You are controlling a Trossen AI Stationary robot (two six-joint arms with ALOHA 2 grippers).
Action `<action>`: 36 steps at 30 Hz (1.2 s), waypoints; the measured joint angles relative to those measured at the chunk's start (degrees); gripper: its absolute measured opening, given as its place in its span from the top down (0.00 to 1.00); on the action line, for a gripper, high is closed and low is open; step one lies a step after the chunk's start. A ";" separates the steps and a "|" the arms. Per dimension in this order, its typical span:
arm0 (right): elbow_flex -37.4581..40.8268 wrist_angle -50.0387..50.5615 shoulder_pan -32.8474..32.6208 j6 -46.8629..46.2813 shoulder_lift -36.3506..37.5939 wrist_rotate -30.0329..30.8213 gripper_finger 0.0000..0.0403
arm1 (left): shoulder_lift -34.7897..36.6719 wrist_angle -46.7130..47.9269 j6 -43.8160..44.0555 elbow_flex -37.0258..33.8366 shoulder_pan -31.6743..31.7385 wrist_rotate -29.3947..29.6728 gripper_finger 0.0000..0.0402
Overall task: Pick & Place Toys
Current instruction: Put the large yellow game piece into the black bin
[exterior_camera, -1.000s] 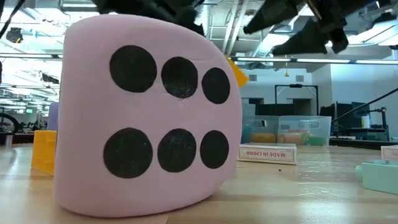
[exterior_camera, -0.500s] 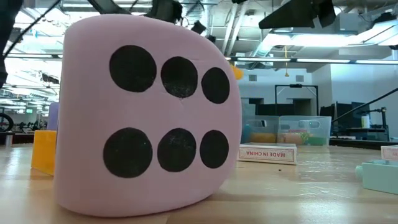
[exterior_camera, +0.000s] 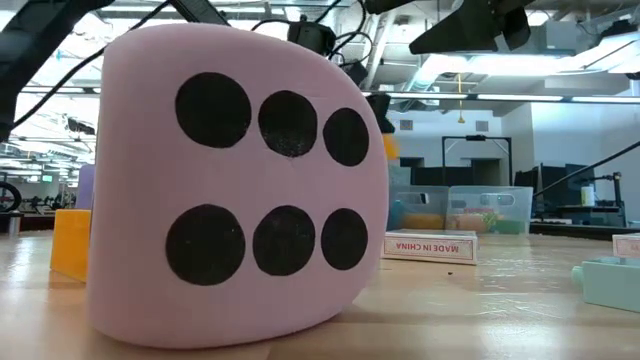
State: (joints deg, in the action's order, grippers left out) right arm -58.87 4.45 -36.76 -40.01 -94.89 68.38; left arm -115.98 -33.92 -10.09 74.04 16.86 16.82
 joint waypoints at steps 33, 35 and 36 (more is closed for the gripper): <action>0.02 2.84 0.21 -0.50 -0.02 -8.61 0.05 | 35.40 52.46 -1.71 -20.28 -29.20 -14.46 0.13; 0.02 2.84 0.21 -0.48 -0.02 -8.61 0.05 | 36.13 48.24 -1.72 -24.04 -30.44 -12.73 0.13; 0.02 2.84 0.21 -0.48 -0.02 -8.61 0.05 | 36.24 46.77 -1.71 -25.72 -30.86 -12.50 0.13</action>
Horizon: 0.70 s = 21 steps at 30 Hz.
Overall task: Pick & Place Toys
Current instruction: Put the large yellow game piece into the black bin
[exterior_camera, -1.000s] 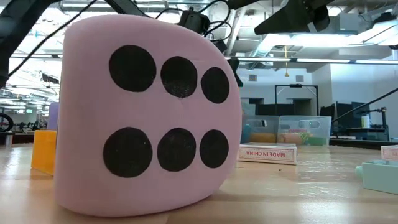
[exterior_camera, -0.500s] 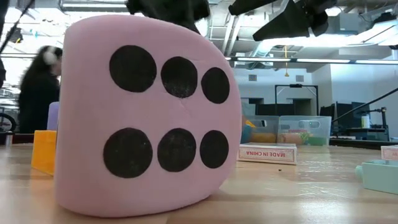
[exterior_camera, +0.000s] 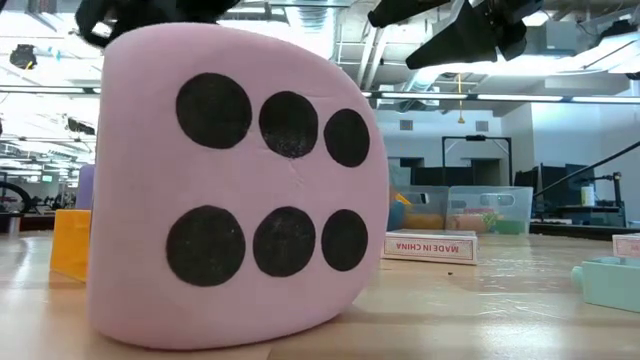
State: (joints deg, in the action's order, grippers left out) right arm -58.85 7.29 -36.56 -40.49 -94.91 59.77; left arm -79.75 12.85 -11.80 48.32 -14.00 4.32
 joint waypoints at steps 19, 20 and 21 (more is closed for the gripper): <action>0.00 -0.01 3.58 1.60 0.00 -3.69 0.05 | -13.21 -7.22 -0.01 -5.27 1.00 -1.66 0.13; 0.00 -0.02 3.88 1.74 0.00 -4.32 0.05 | -13.94 -7.49 -0.17 -5.27 1.00 -1.67 0.13; 0.00 -0.01 4.23 1.87 0.00 -4.57 0.05 | -14.43 -8.24 -0.24 -5.27 1.00 -1.69 0.13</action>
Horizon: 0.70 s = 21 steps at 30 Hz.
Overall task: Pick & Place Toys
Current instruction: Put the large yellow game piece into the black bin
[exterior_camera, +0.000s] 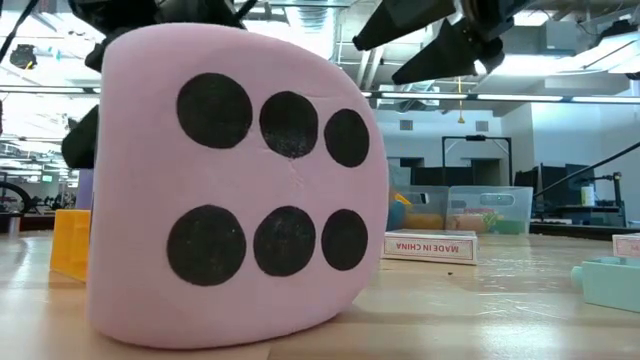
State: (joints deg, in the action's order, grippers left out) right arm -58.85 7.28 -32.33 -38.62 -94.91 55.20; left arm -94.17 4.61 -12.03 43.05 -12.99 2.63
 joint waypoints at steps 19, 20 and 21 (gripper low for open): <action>0.02 0.03 1.02 0.21 0.00 -1.36 0.05 | -1.31 -10.17 -0.20 0.00 0.00 -3.21 0.13; 0.02 -0.02 1.01 0.21 0.00 -1.36 0.05 | -1.31 -10.37 -0.20 0.00 0.00 -3.21 0.13; 0.02 -0.02 1.01 0.21 0.00 -1.36 0.05 | -1.31 -10.55 -0.20 0.00 0.00 -3.21 0.13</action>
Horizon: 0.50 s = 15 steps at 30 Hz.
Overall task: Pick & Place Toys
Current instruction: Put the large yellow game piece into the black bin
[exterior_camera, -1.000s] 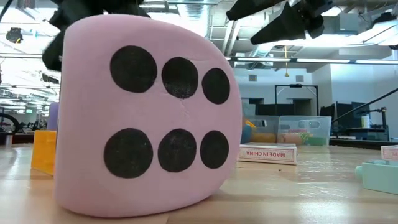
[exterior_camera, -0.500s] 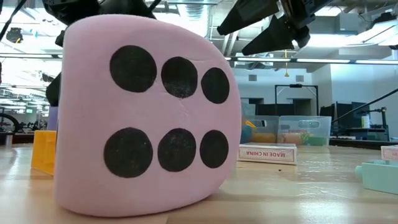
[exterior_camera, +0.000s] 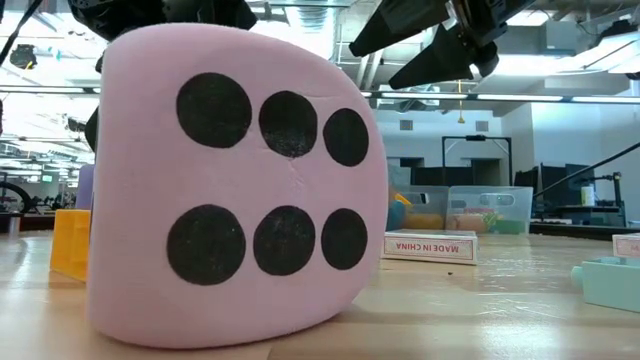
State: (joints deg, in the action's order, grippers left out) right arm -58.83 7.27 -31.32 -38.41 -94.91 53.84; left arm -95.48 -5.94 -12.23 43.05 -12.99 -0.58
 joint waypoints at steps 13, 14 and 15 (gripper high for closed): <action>0.00 -0.44 -0.01 -0.15 0.00 0.00 0.05 | -4.90 -0.74 0.16 0.02 -0.11 -0.30 0.13; 0.01 -0.44 -0.01 -0.14 0.00 0.00 0.05 | -4.97 -0.82 0.17 0.04 -0.11 -0.27 0.13; 0.00 -0.46 -0.01 -0.14 0.00 0.00 0.05 | -5.16 -1.13 0.26 0.04 -0.11 -0.28 0.13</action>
State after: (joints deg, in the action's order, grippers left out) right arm -58.83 6.81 -31.33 -38.55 -94.91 53.84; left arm -100.65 -7.08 -11.97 43.09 -13.10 -0.86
